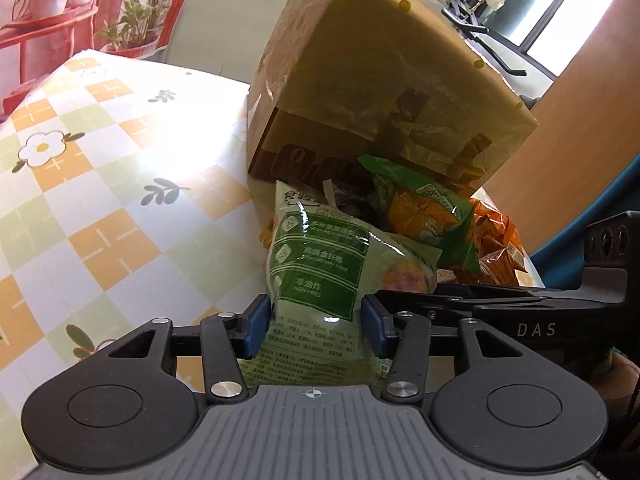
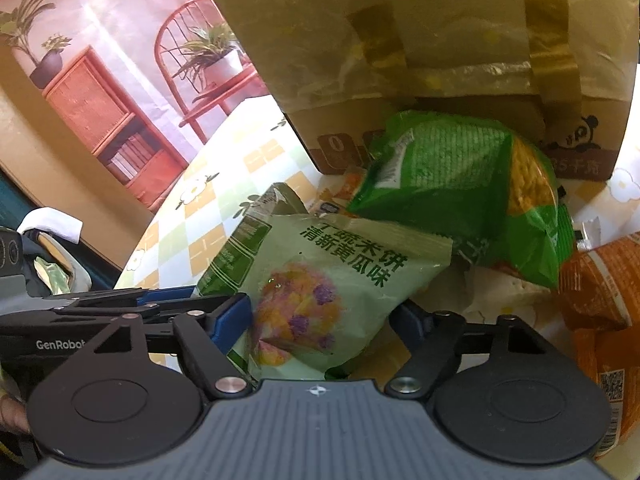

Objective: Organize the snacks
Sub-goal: 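Lower the left tool onto the green bag while the right tool grasps the pale green bag, then lift both green bags and carry them over the box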

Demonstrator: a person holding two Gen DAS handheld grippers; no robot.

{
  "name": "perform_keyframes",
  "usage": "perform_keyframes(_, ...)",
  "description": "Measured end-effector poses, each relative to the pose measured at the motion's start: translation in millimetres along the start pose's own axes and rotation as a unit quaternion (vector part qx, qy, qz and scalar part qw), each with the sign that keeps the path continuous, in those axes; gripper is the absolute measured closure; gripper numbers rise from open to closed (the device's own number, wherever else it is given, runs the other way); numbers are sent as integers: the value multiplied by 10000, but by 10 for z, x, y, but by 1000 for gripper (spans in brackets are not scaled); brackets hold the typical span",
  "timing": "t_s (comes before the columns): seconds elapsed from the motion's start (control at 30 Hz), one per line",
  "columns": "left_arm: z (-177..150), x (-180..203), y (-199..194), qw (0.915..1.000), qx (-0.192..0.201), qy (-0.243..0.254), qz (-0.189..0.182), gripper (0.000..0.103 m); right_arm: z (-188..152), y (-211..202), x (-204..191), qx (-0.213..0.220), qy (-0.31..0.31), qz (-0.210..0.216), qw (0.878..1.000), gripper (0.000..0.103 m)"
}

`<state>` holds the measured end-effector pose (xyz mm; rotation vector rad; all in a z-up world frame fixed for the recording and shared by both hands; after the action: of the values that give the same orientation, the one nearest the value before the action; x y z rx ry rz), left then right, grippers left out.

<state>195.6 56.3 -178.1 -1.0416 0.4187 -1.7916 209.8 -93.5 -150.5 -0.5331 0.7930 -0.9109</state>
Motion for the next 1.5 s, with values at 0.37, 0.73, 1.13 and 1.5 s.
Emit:
perform_keyframes(0.37, 157, 60, -208, 9991, 366, 222, 10, 52, 142, -98, -149, 275, -380, 91, 9989, 34)
perform_keyframes(0.73, 609, 387, -609, 9924, 1095, 498, -255, 52, 585, -492, -277, 1211, -529, 261, 9909, 36)
perform_keyframes(1.13, 966, 911, -590, 9810, 1594, 965, -539, 52, 944, -1006, -264, 2024, -811, 84, 9759, 36)
perform_keyframes(1.5, 1518, 1375, -502, 9624, 2215, 1422, -676, 52, 1502, -1404, -105, 2890, -1102, -116, 9509, 36)
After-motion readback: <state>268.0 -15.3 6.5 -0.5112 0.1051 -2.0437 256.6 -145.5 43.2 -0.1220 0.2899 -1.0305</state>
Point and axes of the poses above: each gripper's, at about its wrist camera, not at the fingertips, and y roughly the way its jaws point, x to its right, z to its top, the point moved 3 cm from there along y, roughly the way its jaws point, and after that the axes turned 6 degrees about -y, right-handed, at the moved point
